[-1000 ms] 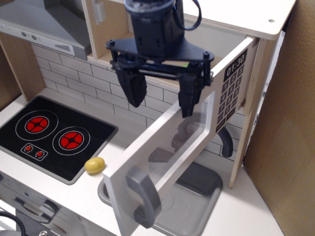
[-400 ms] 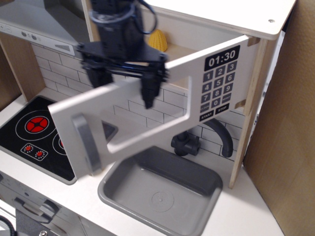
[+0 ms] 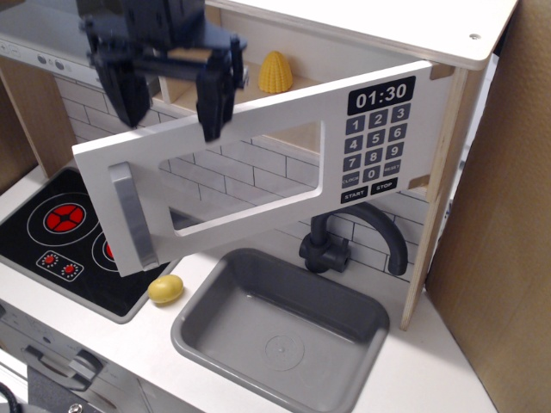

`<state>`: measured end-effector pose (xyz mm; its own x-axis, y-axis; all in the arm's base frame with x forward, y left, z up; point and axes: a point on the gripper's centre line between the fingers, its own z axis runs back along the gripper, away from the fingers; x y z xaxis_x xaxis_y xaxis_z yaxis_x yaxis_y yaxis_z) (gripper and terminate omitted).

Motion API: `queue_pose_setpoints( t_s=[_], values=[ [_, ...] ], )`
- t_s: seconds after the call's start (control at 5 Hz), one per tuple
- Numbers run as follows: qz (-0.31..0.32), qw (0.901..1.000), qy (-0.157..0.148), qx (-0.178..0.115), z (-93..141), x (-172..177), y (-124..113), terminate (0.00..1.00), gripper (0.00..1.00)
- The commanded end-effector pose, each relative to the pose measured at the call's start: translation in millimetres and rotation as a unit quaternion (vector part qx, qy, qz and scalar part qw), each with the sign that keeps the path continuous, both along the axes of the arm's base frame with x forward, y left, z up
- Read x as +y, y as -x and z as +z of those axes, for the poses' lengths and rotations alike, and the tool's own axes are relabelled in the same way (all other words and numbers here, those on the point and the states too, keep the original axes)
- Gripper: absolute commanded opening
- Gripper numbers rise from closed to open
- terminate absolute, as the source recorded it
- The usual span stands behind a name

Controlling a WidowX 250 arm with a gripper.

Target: Close microwave

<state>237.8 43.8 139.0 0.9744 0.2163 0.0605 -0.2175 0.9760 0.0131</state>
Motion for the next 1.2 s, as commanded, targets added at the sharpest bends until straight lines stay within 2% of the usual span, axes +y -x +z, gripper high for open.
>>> queue_pose_setpoints(
  t_s=[0.0, 0.2, 0.4, 0.6, 0.8, 1.0],
  values=[
    [0.0, 0.999, -0.042, -0.012, 19, -25, 12, 0.0, 1.0],
    [-0.003, 0.9991, -0.024, -0.036, 8, -47, 27, 0.0, 1.0],
    [0.004, 0.9989, -0.006, -0.046, -2, -61, 32, 0.0, 1.0],
    [0.03, 0.9985, -0.017, -0.043, -29, -60, 27, 0.0, 1.0],
    [0.056, 0.9965, -0.026, -0.056, -69, -50, 16, 0.0, 1.0],
    [0.065, 0.9955, -0.014, -0.068, -83, -49, 11, 0.0, 1.0]
  ],
)
